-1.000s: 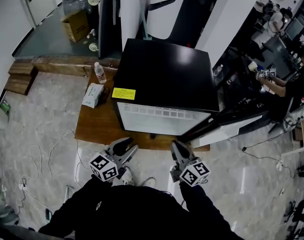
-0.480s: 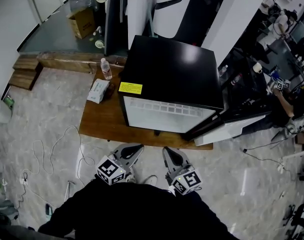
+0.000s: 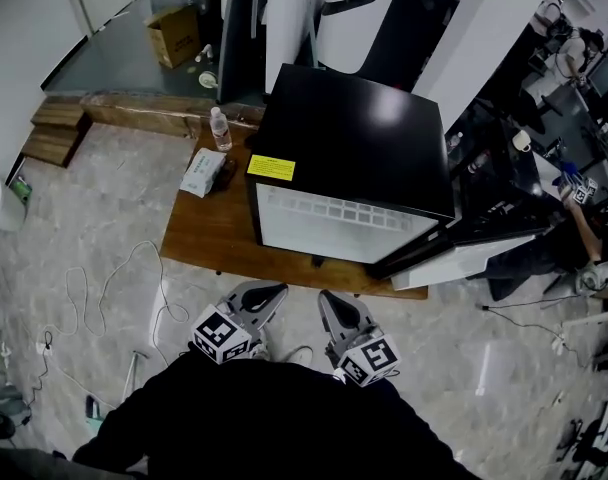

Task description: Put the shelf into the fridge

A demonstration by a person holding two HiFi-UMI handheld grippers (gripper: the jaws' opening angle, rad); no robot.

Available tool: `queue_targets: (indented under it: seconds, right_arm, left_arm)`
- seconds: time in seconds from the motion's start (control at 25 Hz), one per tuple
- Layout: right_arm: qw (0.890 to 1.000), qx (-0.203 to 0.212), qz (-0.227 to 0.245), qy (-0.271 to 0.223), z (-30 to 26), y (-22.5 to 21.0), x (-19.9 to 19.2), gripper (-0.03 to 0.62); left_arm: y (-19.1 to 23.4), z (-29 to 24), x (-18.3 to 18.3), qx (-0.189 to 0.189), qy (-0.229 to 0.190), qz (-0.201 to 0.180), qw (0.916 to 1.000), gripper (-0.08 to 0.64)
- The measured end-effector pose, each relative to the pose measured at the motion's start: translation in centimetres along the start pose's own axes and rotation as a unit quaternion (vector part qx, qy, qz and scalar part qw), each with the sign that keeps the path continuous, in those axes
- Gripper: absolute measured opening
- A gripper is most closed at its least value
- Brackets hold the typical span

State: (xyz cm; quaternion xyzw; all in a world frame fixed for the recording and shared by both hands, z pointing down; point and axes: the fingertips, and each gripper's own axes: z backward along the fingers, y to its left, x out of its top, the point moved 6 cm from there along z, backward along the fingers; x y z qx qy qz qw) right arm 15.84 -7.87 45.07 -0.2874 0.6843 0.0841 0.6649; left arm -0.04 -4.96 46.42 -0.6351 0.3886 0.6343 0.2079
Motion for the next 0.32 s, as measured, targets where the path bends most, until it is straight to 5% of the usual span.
queue_targets:
  seconds: [0.32]
  right_arm:
    - [1.000, 0.016, -0.015, -0.011, -1.05, -0.19, 0.54, 0.000]
  left_arm:
    - [1.04, 0.05, -0.20, 0.004, 0.004, 0.014, 0.9999, 0.006]
